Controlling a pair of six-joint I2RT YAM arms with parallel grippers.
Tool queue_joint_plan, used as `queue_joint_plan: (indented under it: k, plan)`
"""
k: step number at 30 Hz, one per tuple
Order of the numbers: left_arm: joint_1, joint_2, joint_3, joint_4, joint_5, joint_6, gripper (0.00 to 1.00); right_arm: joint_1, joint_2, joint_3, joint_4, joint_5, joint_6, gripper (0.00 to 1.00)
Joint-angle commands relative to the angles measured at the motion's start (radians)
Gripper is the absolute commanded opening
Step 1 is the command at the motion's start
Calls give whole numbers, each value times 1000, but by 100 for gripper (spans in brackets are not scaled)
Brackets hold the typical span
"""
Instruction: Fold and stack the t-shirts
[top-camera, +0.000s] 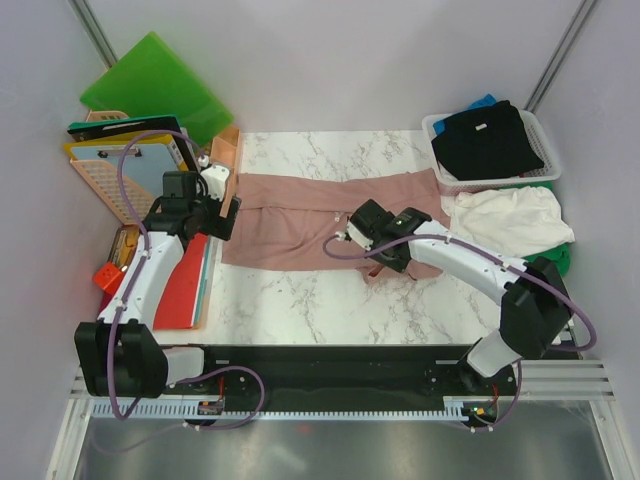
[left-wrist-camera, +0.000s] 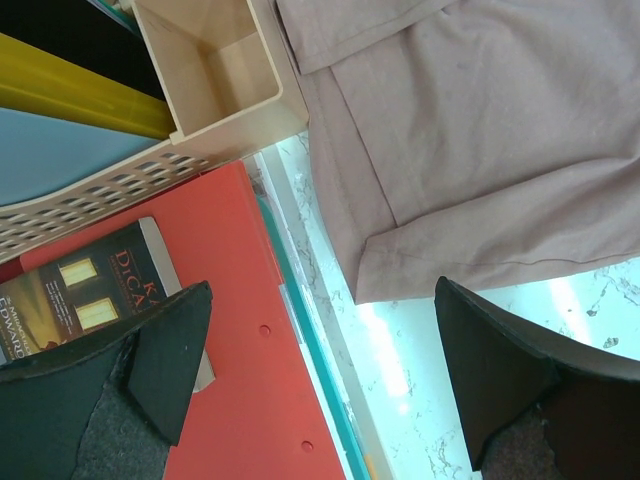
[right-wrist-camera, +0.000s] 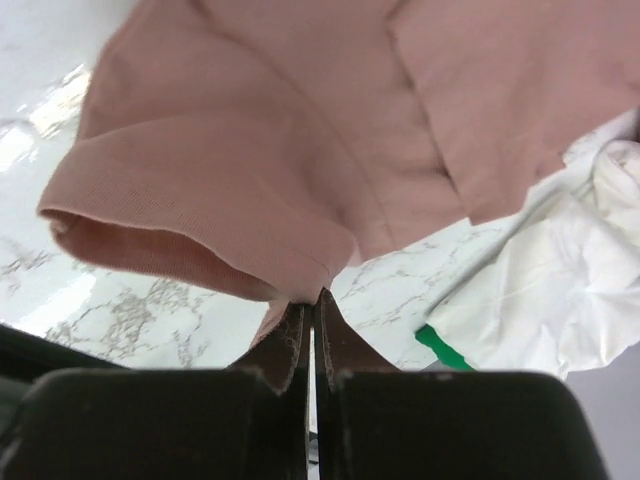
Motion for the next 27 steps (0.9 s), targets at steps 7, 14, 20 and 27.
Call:
queue_joint_plan:
  k: [7,14,20,27]
  plan:
    - [-7,-56,-28,38,16,43,100,-141,117,164,110,57,-53,0]
    - [-15,-68,-50,27,11,51,100,-234,215,301,124,82,-128,0]
    - [-27,-53,-56,28,9,56,100,-316,286,428,126,91,-189,0]
    - [-57,-45,-55,16,5,54,100,-396,367,517,127,81,-219,0]
